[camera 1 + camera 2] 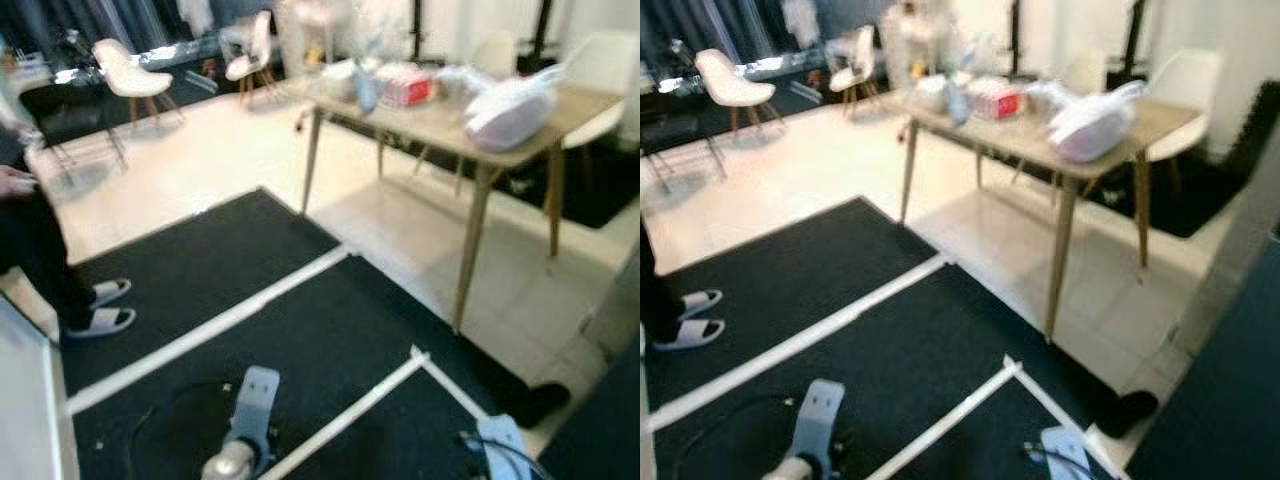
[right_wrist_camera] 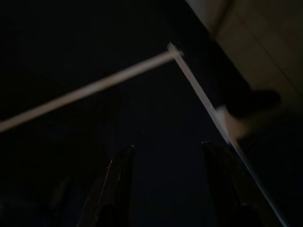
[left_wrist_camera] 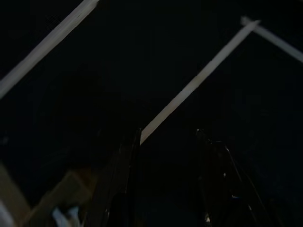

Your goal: Restocking fridge

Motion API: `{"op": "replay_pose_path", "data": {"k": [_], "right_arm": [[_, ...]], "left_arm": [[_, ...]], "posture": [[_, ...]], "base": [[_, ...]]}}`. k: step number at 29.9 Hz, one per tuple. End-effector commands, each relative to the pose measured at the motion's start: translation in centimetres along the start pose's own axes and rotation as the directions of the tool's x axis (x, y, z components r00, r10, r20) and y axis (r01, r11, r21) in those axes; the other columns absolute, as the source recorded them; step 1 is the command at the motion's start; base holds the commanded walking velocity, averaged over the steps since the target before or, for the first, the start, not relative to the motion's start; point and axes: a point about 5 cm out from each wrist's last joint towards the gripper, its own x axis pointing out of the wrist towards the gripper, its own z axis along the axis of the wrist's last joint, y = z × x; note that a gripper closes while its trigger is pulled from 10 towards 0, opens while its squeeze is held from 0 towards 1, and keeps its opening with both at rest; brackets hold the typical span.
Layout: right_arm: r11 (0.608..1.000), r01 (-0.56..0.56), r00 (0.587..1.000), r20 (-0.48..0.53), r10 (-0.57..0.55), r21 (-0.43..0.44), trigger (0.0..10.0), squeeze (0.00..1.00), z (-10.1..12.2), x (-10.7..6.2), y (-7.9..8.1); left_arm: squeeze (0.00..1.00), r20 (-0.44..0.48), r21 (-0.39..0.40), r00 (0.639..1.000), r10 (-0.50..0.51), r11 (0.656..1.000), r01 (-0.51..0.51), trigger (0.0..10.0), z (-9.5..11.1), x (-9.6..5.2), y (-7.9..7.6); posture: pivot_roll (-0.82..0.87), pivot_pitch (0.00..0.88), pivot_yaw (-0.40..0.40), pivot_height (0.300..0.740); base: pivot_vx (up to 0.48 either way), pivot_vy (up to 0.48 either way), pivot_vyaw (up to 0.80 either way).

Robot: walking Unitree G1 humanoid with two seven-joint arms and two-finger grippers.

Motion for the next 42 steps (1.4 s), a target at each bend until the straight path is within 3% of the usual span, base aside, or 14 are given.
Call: {"op": "replay_pose_path", "data": {"k": [1,5,18,42], "right_arm": [[1.000,-0.002,1.000,-0.004,0.002,0.000,10.0,0.00,-0.38,-0.14,0.16],[0.999,0.012,1.000,-0.010,-0.011,0.046,10.0,0.00,-0.41,-0.12,0.12],[0.999,0.010,1.000,-0.005,-0.009,0.043,10.0,0.00,-0.30,-0.09,0.16],[0.999,0.000,1.000,0.012,0.000,0.043,10.0,0.00,-0.08,-0.08,0.44]], "left_arm": [[0.00,-0.029,-0.015,0.999,0.013,1.000,-0.013,10.0,-0.92,-0.32,0.30],[0.00,-0.022,-0.019,1.000,0.014,1.000,-0.014,10.0,-0.87,-0.36,0.50],[0.00,0.009,-0.018,1.000,-0.002,1.000,0.003,10.0,-0.25,-0.22,0.56],[0.00,0.017,-0.027,1.000,-0.008,1.000,0.008,10.0,-0.08,-0.18,0.64]], "posture": [[-0.08,0.037,0.080,0.726],[-0.08,0.033,0.087,0.726],[-0.08,0.031,0.088,0.726],[-0.08,0.031,0.088,0.726]], "base": [[0.000,0.000,0.60],[0.000,0.000,0.00],[0.000,0.000,0.00],[0.317,0.000,0.00]]}}
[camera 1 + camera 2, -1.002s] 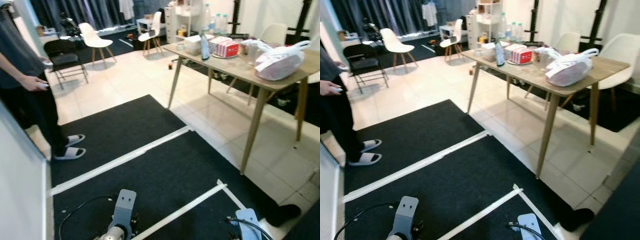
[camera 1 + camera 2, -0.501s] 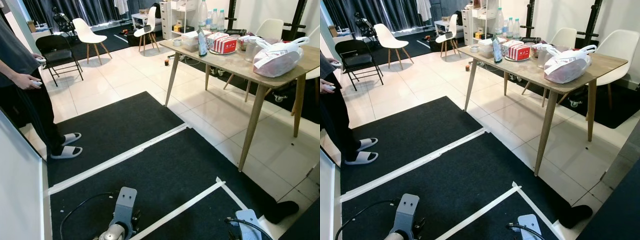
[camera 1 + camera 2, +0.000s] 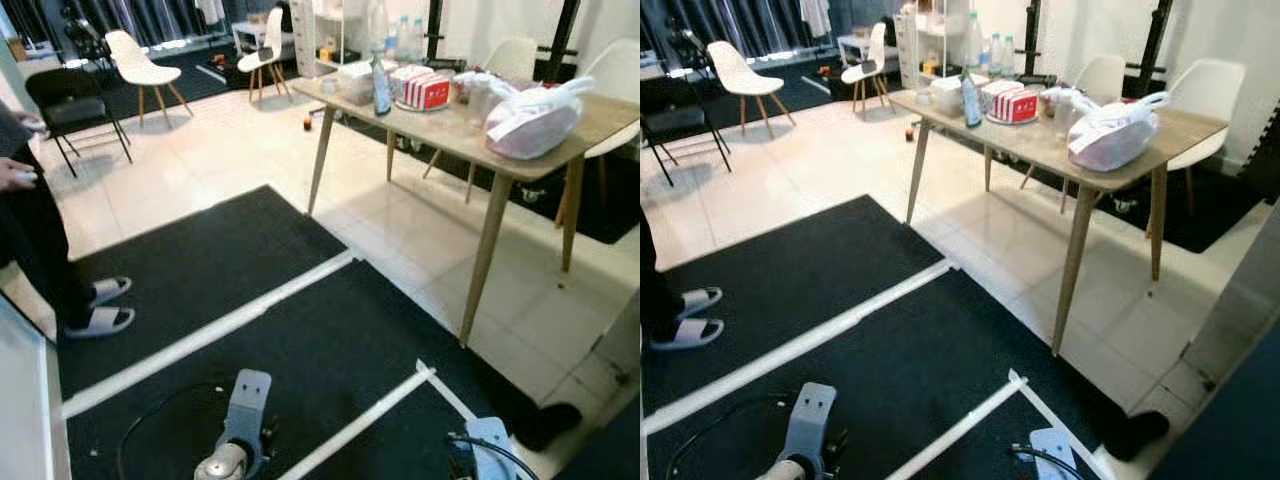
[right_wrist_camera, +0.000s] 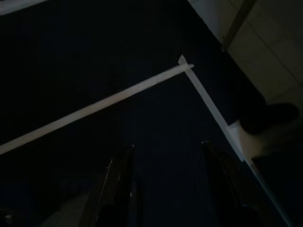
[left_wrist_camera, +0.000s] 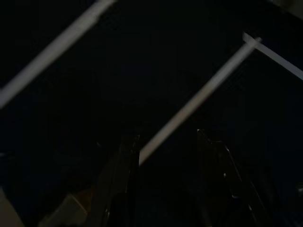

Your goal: Restocking fridge

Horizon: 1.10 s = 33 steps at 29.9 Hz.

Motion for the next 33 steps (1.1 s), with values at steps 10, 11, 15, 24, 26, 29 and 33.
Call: {"op": "replay_pose_path", "data": {"k": [10,11,15,24,26,29,33], "right_arm": [[1.000,-0.021,0.999,0.028,0.021,0.004,10.0,0.00,0.56,0.12,0.32],[1.000,-0.024,0.999,0.033,0.024,0.004,10.0,0.00,0.63,0.13,0.33],[1.000,-0.031,0.999,0.040,0.030,0.005,10.0,0.00,0.83,0.17,0.31],[0.999,-0.027,0.999,0.047,0.026,0.020,10.0,0.00,1.02,0.22,0.17],[0.999,-0.025,0.998,0.049,0.024,0.026,10.0,0.00,1.01,0.21,0.19],[0.999,-0.026,0.998,0.050,0.025,0.029,10.0,0.00,0.97,0.19,0.28],[0.999,-0.028,0.998,0.048,0.026,0.032,10.0,0.00,0.95,0.20,0.33]], "left_arm": [[0.00,-0.006,-0.015,1.000,0.007,1.000,-0.007,10.0,-0.23,-0.10,0.17],[0.00,-0.005,-0.015,1.000,0.007,1.000,-0.007,10.0,-0.20,-0.09,0.17],[0.00,-0.003,-0.017,1.000,0.009,1.000,-0.009,10.0,-0.06,-0.02,0.11],[0.00,0.001,-0.016,1.000,0.005,1.000,-0.005,10.0,0.09,0.07,-0.07],[0.00,0.000,-0.013,1.000,0.001,1.000,-0.001,10.0,0.07,0.06,-0.10],[0.00,0.000,-0.012,1.000,0.000,1.000,0.000,10.0,0.09,0.08,-0.10],[0.00,0.000,-0.011,1.000,0.000,1.000,0.000,10.0,0.15,0.10,-0.08]], "posture": [[-0.08,0.036,0.086,0.726],[-0.08,0.036,0.086,0.726],[-0.07,0.035,0.083,0.726],[-0.08,0.037,0.083,0.726],[-0.08,0.039,0.085,0.726],[-0.08,0.039,0.085,0.726],[-0.07,0.039,0.087,0.726]], "base": [[0.342,0.000,0.00],[0.337,0.000,0.00],[0.332,0.000,0.00],[0.327,0.000,0.00],[0.319,0.000,0.00],[0.320,0.000,0.00],[0.320,0.000,0.00]]}}
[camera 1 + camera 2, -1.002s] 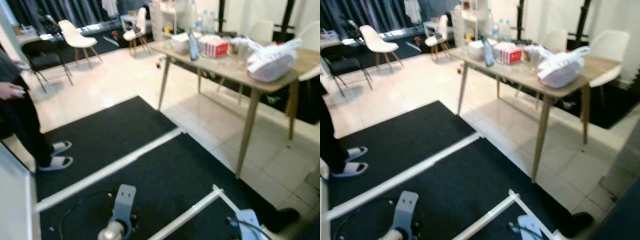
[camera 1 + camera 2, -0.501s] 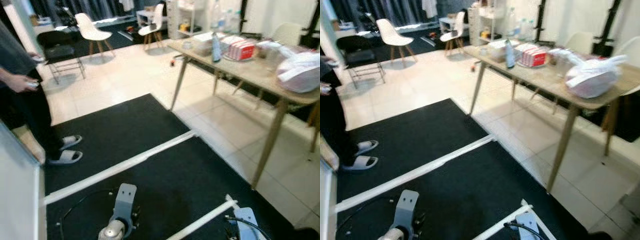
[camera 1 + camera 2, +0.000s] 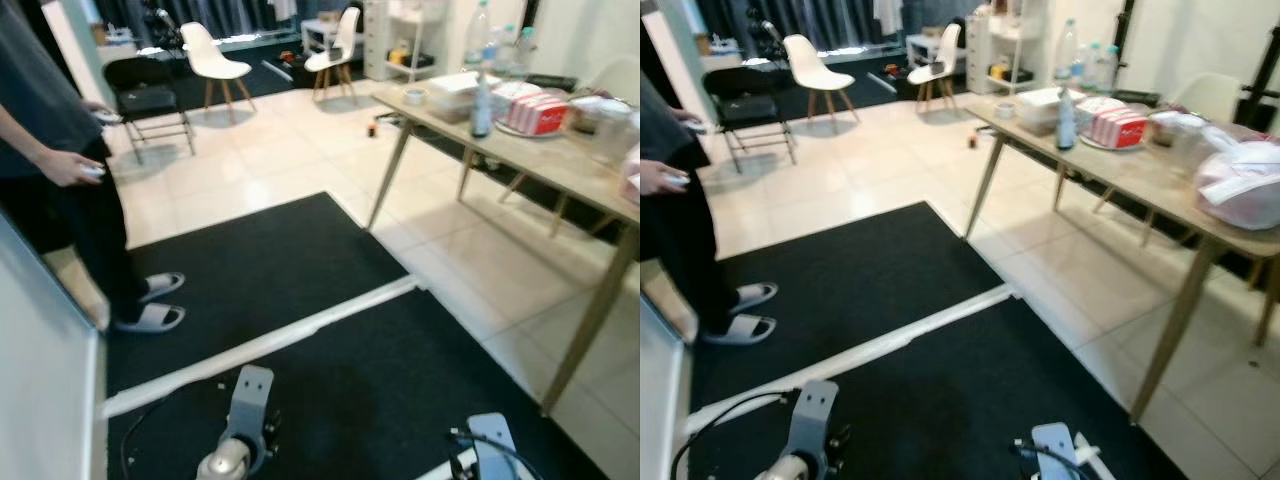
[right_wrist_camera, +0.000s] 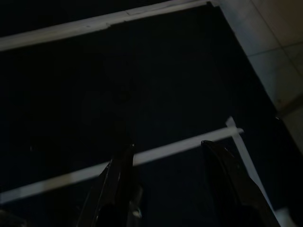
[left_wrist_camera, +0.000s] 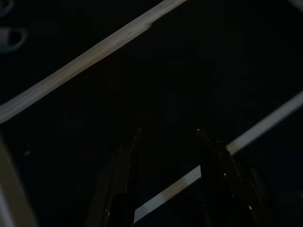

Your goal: Restocking fridge

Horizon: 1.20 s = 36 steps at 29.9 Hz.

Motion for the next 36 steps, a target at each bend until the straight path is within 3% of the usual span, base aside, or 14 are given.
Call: {"op": "replay_pose_path", "data": {"k": [1,6,36], "right_arm": [[1.000,0.007,1.000,0.008,-0.008,0.015,10.0,0.00,0.07,-0.01,-0.09],[1.000,0.006,1.000,-0.003,-0.006,0.021,10.0,0.00,0.06,0.05,-0.05],[1.000,-0.005,1.000,-0.007,0.005,0.014,10.0,0.00,-0.03,0.05,0.25]], "left_arm": [[0.00,0.003,-0.001,1.000,0.005,1.000,-0.005,10.0,0.17,0.02,0.21],[0.00,0.006,0.001,1.000,0.003,1.000,-0.003,10.0,0.29,0.06,0.20],[0.00,0.007,0.013,1.000,-0.002,1.000,0.002,10.0,0.15,-0.10,0.49]], "posture": [[-0.07,0.039,0.087,0.726],[-0.07,0.040,0.087,0.726],[-0.07,0.028,0.090,0.726]], "base": [[0.322,0.000,0.00],[0.322,0.000,-0.12],[0.315,0.000,-0.80]]}}
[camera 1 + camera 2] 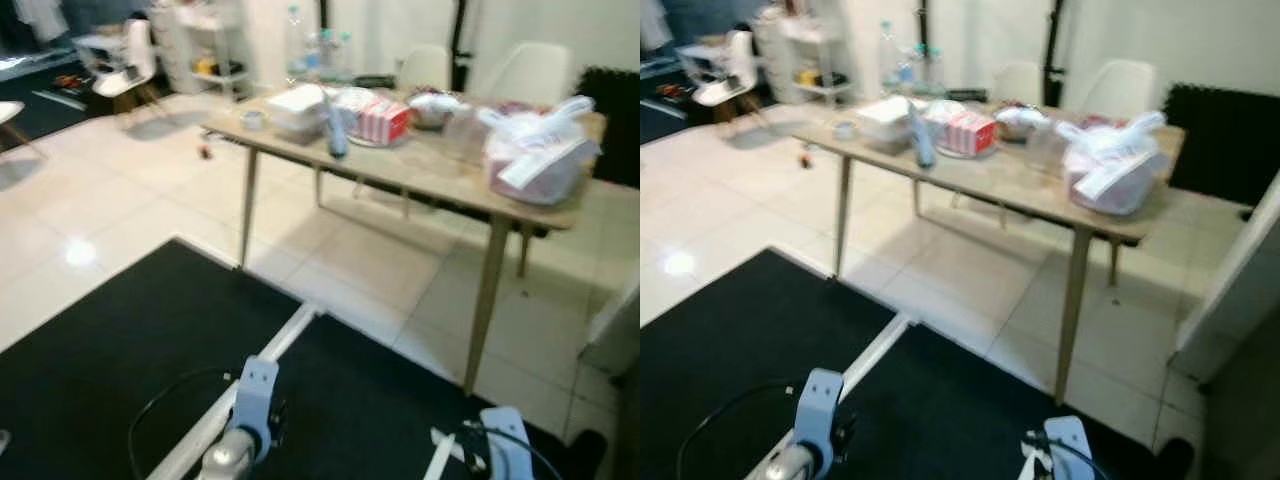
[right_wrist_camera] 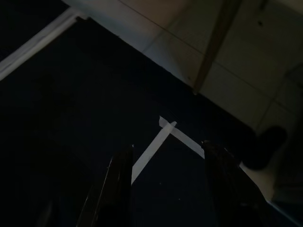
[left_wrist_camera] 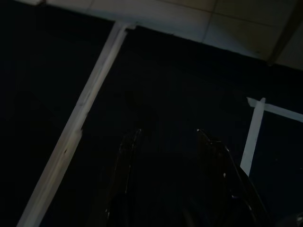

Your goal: Restocking fridge

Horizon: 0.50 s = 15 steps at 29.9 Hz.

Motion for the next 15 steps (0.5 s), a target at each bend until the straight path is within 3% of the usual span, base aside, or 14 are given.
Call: {"op": "replay_pose_path", "data": {"k": [1,15], "right_arm": [[1.000,-0.025,1.000,-0.001,0.025,0.003,10.0,0.00,-0.07,0.04,0.92],[1.000,-0.023,1.000,-0.001,0.023,0.000,10.0,0.00,-0.06,0.02,0.79]], "left_arm": [[0.00,-0.024,-0.001,1.000,0.013,1.000,-0.013,10.0,-0.48,-0.23,0.57],[0.00,-0.022,0.000,1.000,0.007,1.000,-0.007,10.0,-0.36,-0.16,0.48]], "posture": [[-0.07,0.026,0.090,0.726],[-0.07,0.017,0.089,0.726]], "base": [[0.307,0.000,-0.80],[0.305,0.000,-0.80]]}}
